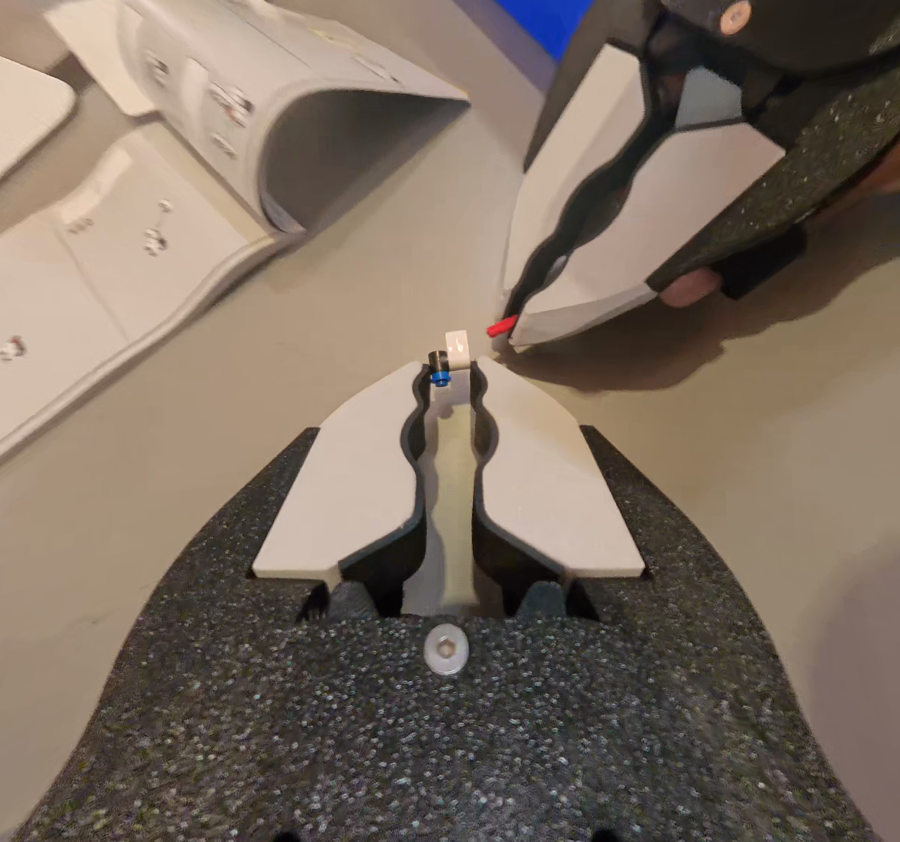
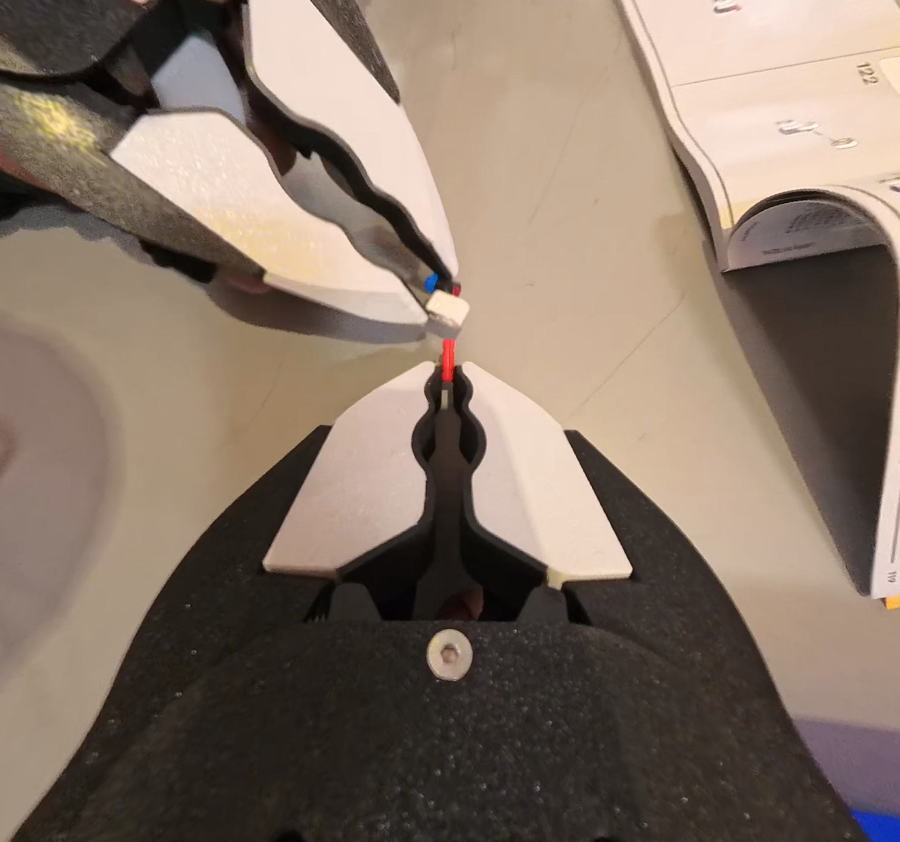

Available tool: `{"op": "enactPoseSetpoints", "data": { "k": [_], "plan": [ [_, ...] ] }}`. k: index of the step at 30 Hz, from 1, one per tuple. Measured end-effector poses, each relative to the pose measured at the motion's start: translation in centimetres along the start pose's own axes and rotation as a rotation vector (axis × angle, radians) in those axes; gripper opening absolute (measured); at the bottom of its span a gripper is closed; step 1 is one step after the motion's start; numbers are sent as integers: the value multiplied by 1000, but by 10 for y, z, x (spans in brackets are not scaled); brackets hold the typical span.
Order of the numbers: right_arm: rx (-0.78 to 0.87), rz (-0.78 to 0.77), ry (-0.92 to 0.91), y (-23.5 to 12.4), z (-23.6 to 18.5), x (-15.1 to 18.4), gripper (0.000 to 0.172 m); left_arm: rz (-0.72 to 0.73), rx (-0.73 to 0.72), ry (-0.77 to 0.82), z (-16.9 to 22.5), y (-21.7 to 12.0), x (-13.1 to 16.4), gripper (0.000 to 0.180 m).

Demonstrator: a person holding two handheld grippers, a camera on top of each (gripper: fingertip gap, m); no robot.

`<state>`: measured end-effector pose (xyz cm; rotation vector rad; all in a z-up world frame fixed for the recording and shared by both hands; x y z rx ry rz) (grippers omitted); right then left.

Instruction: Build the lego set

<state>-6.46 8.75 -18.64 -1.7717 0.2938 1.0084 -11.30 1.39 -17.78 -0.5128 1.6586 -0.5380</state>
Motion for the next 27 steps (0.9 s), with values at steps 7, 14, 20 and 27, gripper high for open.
{"op": "enactPoseSetpoints", "data": {
  "k": [7,14,20,27],
  "plan": [
    [39,158,101,-4,18,-36,4,134,-161,15,-33,-5,-21,15],
    [-12,238,242,9,25,-38,4,202,-178,-34,-35,-4,-9,15],
    [-46,234,220,11,24,-39,4,220,-161,-42,-36,-7,-8,15],
    [-99,257,266,7,28,-39,4,294,-102,7,-33,-12,-12,15]
  ]
}}
Point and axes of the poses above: each gripper's, where its closed fingertips meet, y out along the fingers, x out of its underside, z = x × y across the jaws, the point moved 5 cm from there along -y, back along the fingers, and after that the axes turned 4 degrees about y, right-handed, at the moved point
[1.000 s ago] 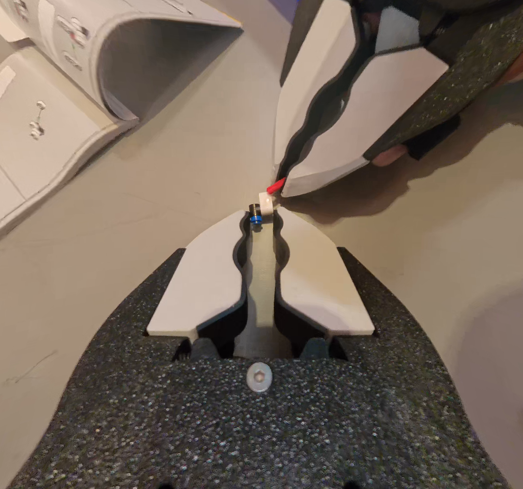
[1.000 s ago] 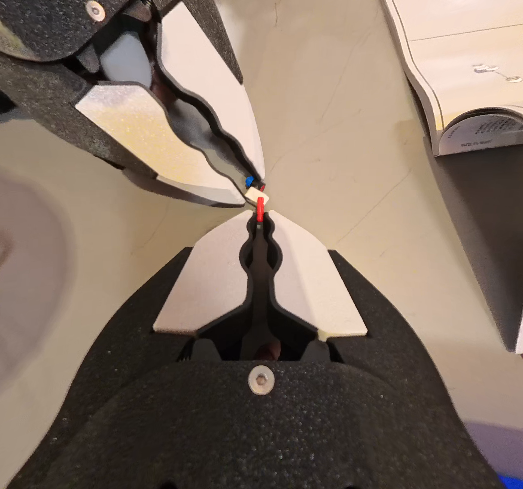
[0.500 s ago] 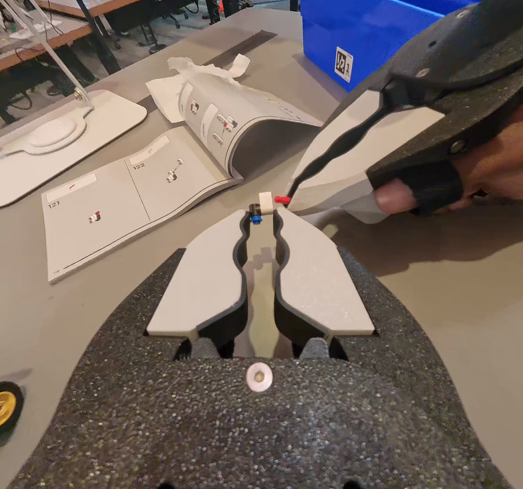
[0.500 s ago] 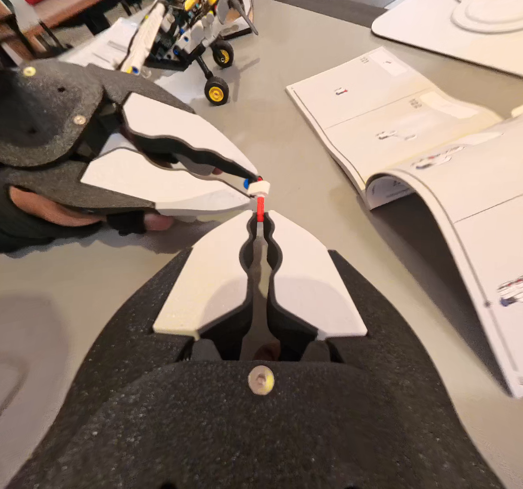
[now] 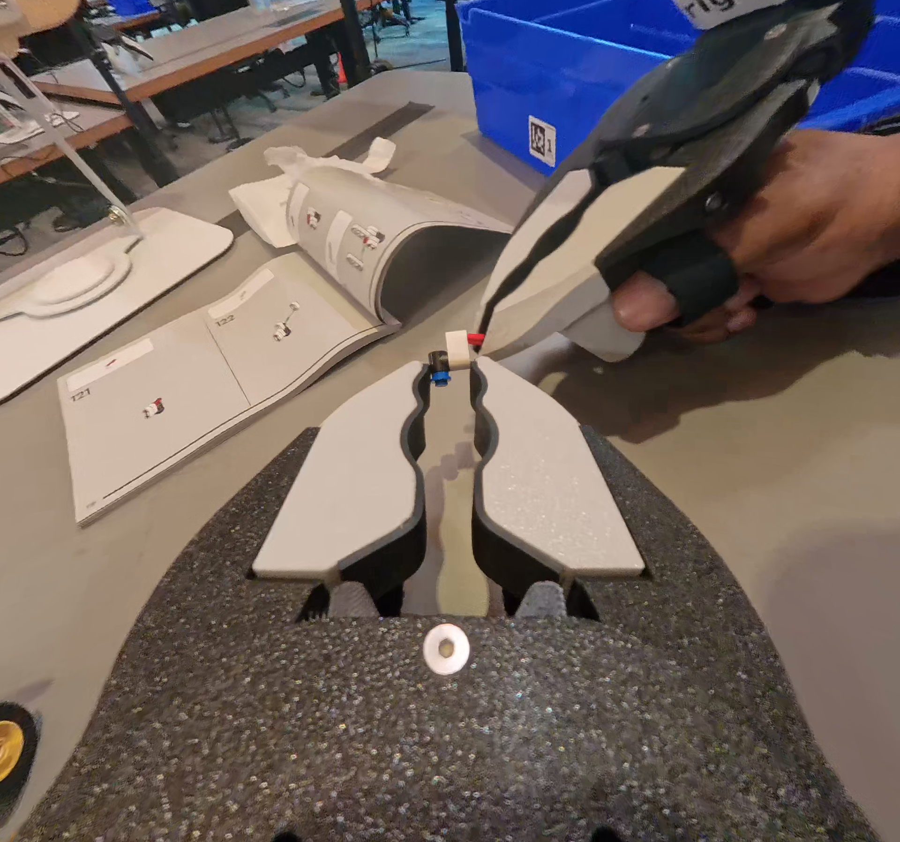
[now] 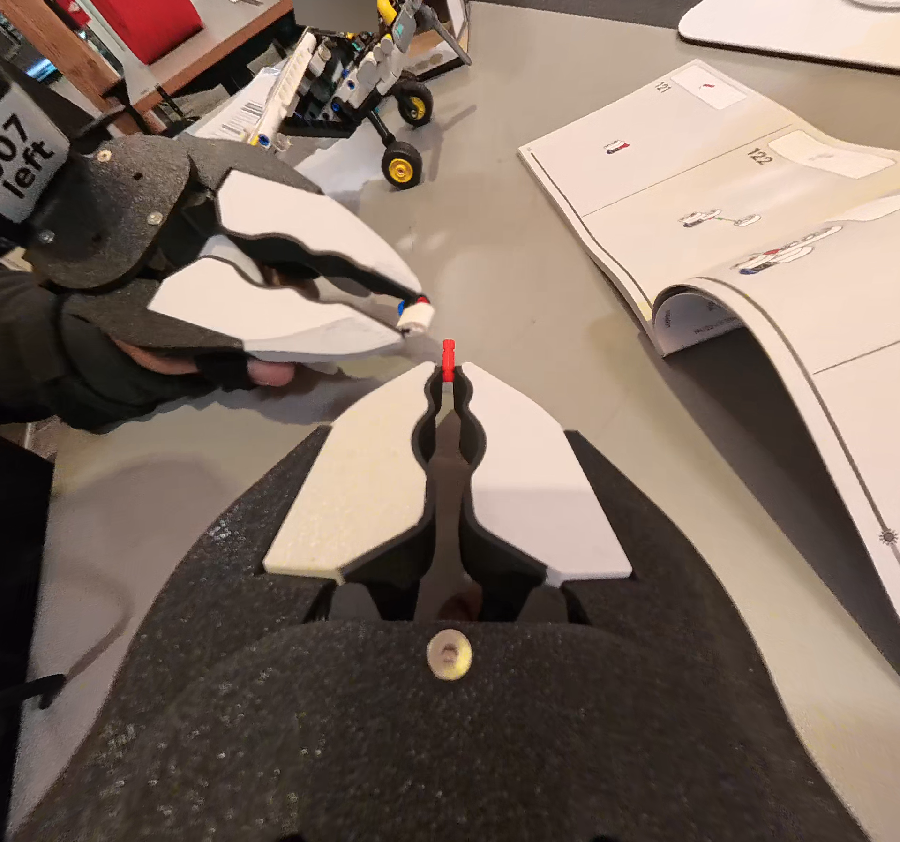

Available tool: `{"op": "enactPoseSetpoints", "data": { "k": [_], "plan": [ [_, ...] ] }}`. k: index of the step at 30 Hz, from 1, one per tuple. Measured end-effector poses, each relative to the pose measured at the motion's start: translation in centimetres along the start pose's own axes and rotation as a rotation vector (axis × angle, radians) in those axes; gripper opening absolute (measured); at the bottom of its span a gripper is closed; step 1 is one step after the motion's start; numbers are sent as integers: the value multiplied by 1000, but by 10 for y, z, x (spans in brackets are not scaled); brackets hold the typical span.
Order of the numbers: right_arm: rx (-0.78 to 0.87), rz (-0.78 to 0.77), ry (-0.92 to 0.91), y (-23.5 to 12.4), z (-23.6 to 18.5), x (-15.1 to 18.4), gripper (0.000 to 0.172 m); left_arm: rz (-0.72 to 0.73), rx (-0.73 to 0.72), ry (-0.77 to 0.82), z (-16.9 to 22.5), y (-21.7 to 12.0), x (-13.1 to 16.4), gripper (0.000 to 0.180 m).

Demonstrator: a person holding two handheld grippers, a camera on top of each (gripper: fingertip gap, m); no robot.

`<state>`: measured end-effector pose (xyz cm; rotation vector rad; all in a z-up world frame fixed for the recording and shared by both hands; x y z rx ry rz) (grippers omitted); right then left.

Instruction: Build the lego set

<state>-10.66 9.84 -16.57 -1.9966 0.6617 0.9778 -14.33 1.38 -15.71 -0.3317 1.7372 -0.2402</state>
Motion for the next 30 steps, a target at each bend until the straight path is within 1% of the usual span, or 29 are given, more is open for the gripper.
{"op": "enactPoseSetpoints", "data": {
  "k": [3,5,9,13,17,20,22,24,27,29,30],
  "plan": [
    [-2,-17,-27,0,-1,1,4,-45,2,30,2,2,4,15],
    [-9,-42,-56,2,-4,4,4,-48,7,79,7,3,3,15],
    [-41,-38,-65,1,-6,3,4,-71,-8,194,13,5,6,15],
    [-60,-46,-60,1,-6,4,4,-94,17,215,16,7,8,15],
    [-39,-55,-83,-1,-3,4,4,-87,28,193,15,7,8,15],
    [12,-65,-151,-3,2,5,4,-66,49,119,10,4,6,15],
    [70,-90,-219,-3,5,7,4,-84,71,67,7,4,7,15],
    [99,-155,-283,0,5,13,4,-144,80,99,6,4,12,15],
    [141,-269,-383,5,2,26,4,-201,47,221,7,4,16,15],
    [162,-329,-455,7,0,33,4,-223,67,234,12,5,18,15],
    [158,-330,-472,7,-2,33,4,-230,75,231,13,6,19,15]
  ]
}}
Point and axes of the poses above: each gripper's, where its closed fingertips meet, y out along the fingers, x out of its underside, z = x × y across the jaws, the point moved 5 cm from there along -y, back along the fingers, and after that the axes turned 4 degrees about y, right-handed, at the moved point
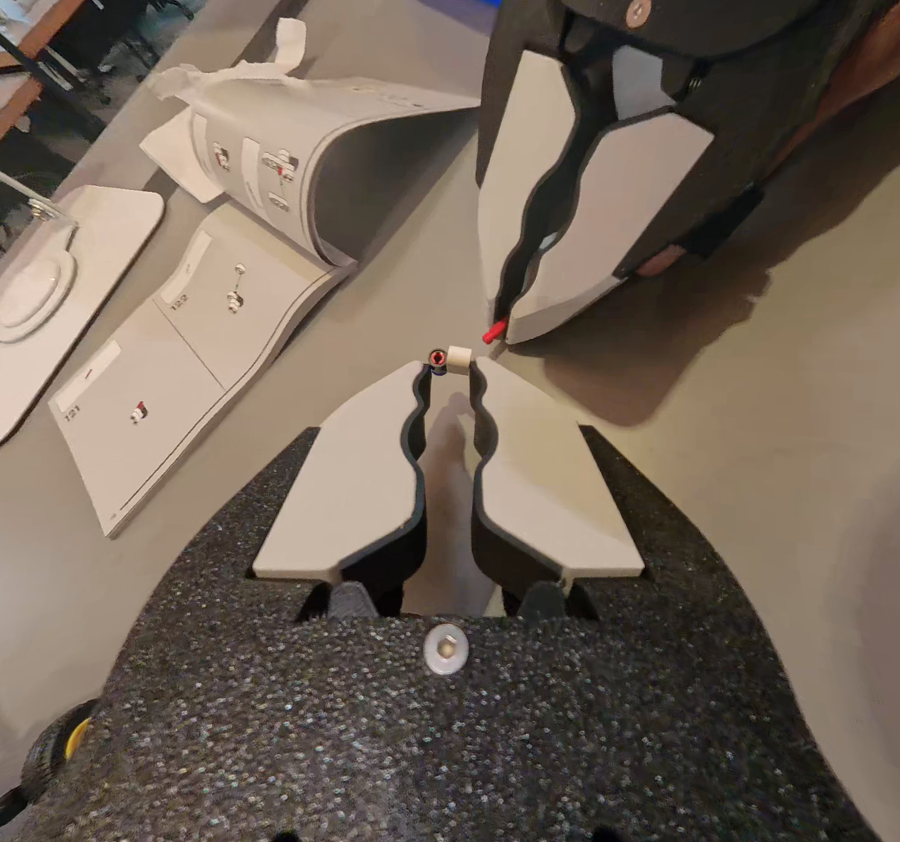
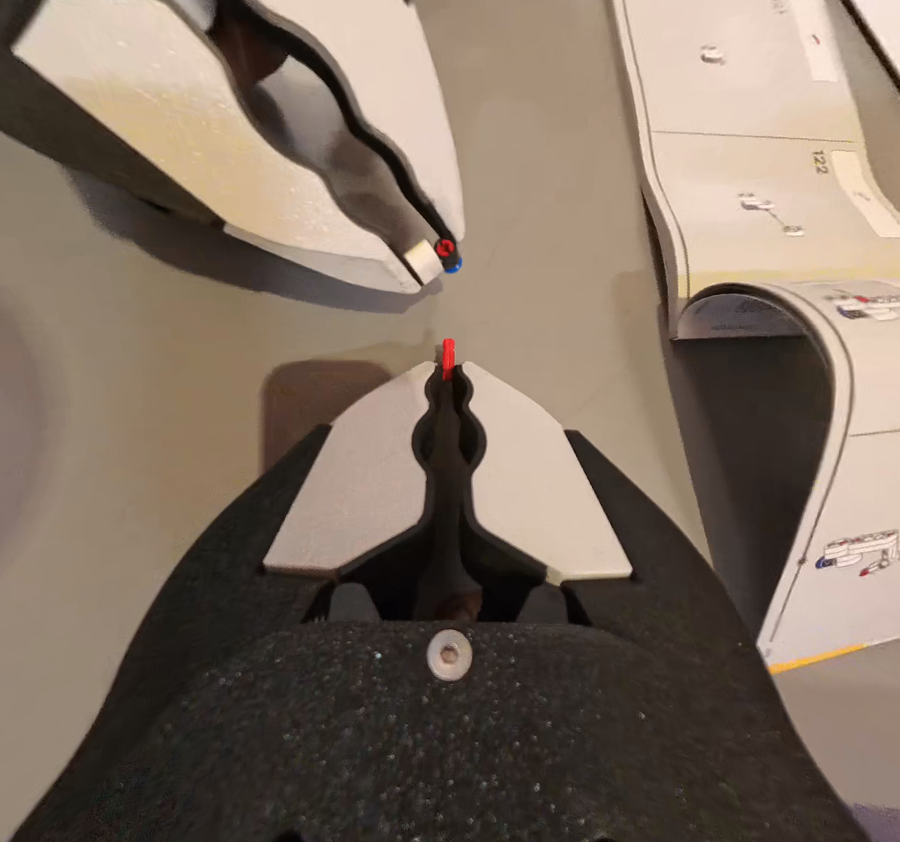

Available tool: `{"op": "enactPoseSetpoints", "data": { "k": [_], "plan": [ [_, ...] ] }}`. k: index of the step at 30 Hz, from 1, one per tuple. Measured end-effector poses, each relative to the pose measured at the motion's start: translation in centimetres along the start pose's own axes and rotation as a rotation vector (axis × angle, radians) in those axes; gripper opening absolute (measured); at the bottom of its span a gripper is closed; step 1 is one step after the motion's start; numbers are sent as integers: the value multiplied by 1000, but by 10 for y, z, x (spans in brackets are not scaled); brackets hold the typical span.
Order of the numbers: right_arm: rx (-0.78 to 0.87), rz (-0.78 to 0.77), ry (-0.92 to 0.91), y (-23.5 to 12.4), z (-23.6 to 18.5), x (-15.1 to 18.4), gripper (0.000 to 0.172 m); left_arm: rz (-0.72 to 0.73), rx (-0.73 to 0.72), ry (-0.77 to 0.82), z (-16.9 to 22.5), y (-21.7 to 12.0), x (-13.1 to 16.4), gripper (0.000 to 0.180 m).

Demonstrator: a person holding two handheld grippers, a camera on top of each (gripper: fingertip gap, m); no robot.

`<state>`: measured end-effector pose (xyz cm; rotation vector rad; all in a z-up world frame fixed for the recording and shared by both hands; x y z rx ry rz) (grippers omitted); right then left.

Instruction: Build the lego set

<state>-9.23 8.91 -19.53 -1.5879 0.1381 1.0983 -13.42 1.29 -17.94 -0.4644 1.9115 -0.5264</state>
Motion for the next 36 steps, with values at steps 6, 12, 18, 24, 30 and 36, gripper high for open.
{"op": "enactPoseSetpoints", "data": {
  "k": [6,12,18,24,30,36],
  "plan": [
    [-70,-8,39,0,-1,2,5,-15,33,-25,3,2,3,15],
    [-45,61,-27,-4,-6,-4,17,54,74,-163,-1,-2,-2,15],
    [64,306,-156,-17,-5,-24,19,210,153,-459,-12,-13,-12,15],
    [186,393,-263,-19,-8,-33,20,293,270,-698,-14,-15,-14,15],
    [266,390,-350,-17,-11,-35,14,306,312,-775,-13,-15,-15,15],
    [233,403,-284,-18,-9,-36,7,320,318,-783,-13,-15,-16,15]
  ]
}}
Point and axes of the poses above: each gripper's, where its closed fingertips meet, y out along the fingers, x out of its underside, z = x × y across the jaws, the point moved 5 cm from there along -y, back along the fingers, and after that the axes turned 4 degrees about y, right-handed, at the moved point
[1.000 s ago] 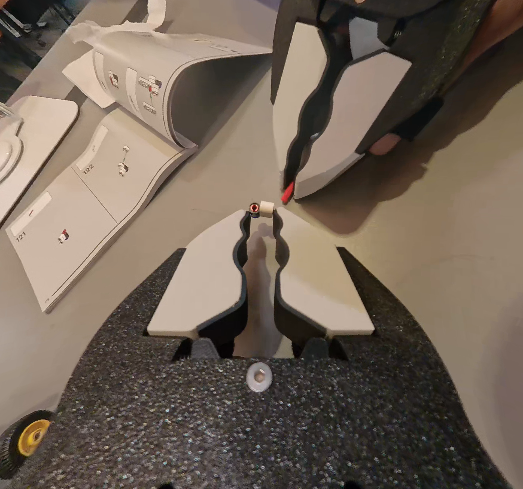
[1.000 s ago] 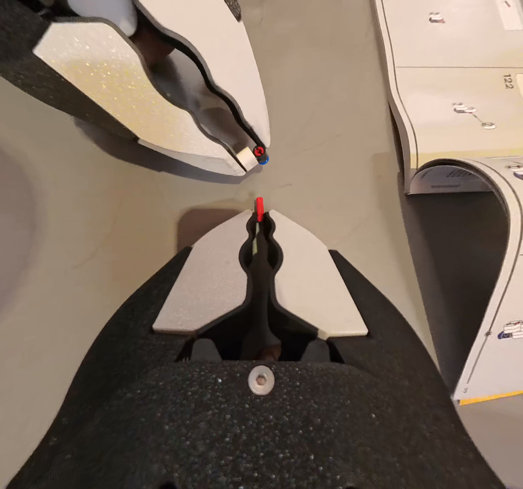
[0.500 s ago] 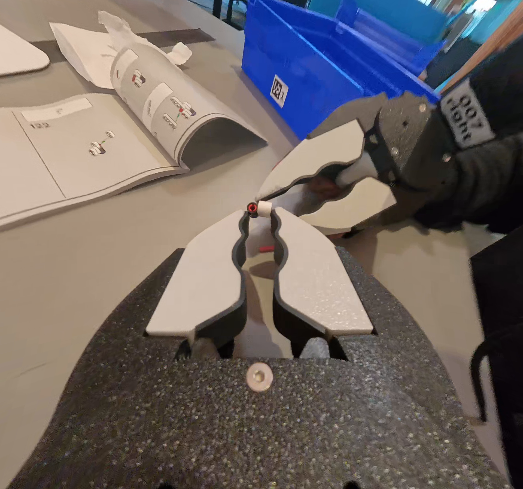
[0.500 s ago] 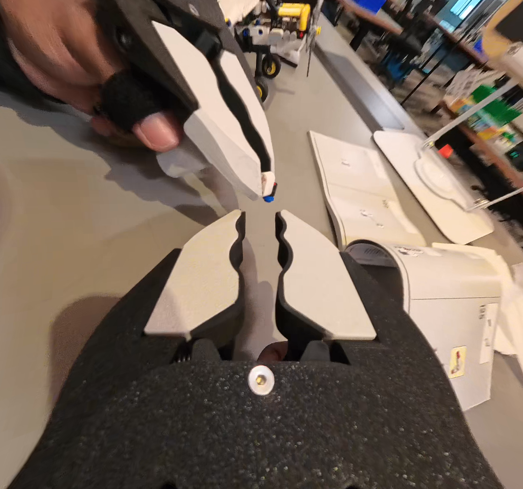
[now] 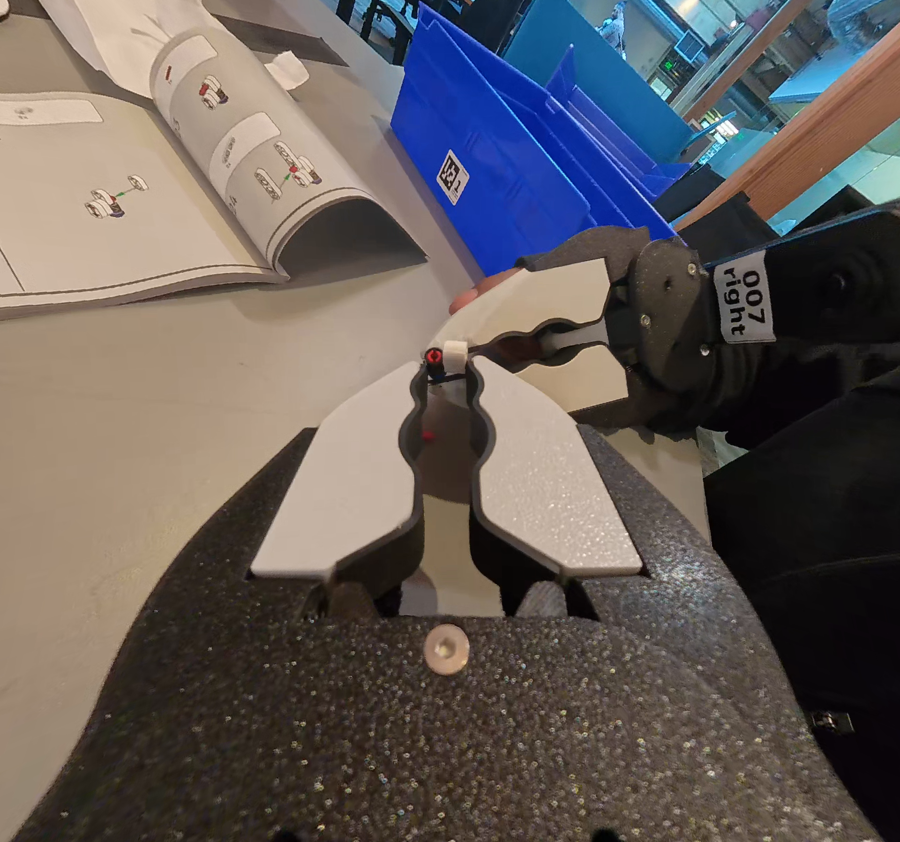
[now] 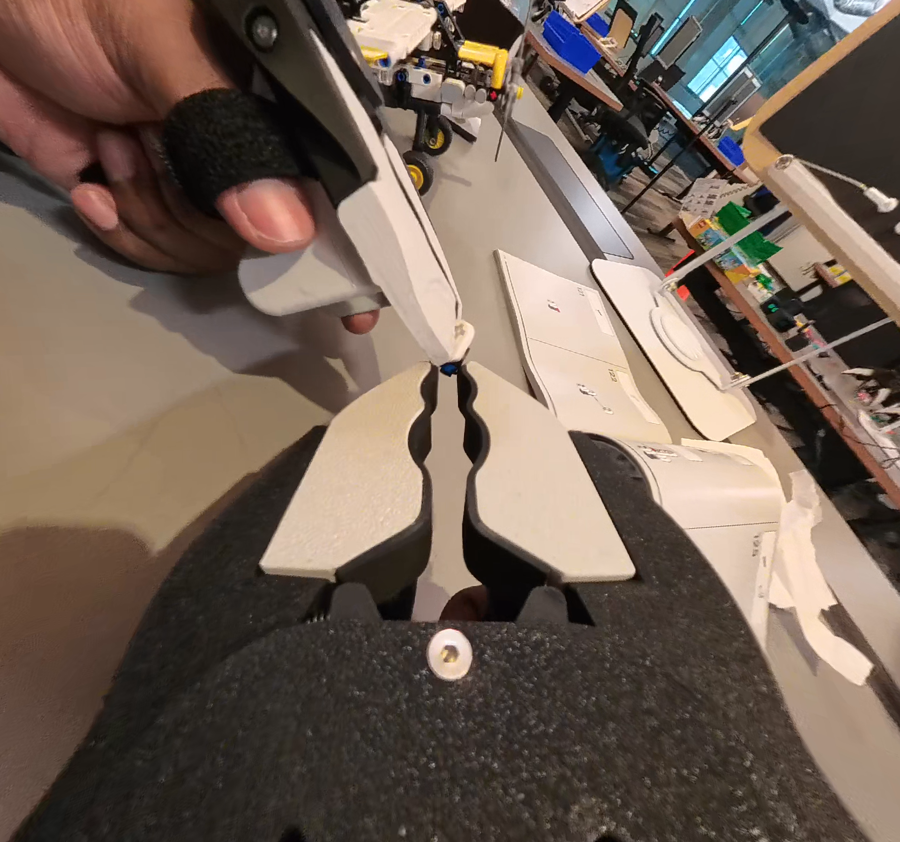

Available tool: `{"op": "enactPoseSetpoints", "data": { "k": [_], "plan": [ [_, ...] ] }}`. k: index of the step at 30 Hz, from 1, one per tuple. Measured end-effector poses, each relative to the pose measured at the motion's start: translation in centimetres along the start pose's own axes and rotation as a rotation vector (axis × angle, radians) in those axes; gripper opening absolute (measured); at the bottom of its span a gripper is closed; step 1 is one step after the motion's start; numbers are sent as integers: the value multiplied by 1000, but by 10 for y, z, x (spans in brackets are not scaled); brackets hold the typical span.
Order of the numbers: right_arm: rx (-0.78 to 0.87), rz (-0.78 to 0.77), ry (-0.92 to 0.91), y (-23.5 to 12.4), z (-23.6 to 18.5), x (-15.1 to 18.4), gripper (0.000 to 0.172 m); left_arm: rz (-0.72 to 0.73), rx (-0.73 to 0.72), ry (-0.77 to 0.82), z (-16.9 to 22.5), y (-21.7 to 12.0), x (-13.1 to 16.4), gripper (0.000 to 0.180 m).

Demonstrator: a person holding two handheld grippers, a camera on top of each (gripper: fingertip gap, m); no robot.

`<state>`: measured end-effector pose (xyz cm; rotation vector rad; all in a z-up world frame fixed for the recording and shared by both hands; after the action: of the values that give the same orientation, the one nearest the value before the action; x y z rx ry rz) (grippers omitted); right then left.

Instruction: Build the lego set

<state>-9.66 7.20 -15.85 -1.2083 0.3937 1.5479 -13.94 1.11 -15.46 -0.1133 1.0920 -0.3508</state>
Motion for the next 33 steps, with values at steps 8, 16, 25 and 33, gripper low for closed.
{"op": "enactPoseSetpoints", "data": {
  "k": [8,16,25,33],
  "plan": [
    [-117,63,213,-3,4,-4,6,53,37,28,3,-2,-5,16],
    [-264,184,448,-9,12,-11,6,132,111,40,8,-7,-14,17],
    [-447,282,633,-15,15,-17,6,207,202,-13,16,-8,-18,16],
    [-586,361,743,-19,15,-23,6,279,292,-76,23,-9,-21,15]
  ]
}}
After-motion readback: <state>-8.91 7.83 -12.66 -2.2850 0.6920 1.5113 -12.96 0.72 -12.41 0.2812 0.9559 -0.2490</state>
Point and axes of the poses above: each gripper's, where its closed fingertips meet, y out along the fingers, x out of its underside, z = x × y across the jaws, the point moved 5 cm from there along -y, back along the fingers, and after that the axes turned 4 degrees about y, right-handed, at the moved point
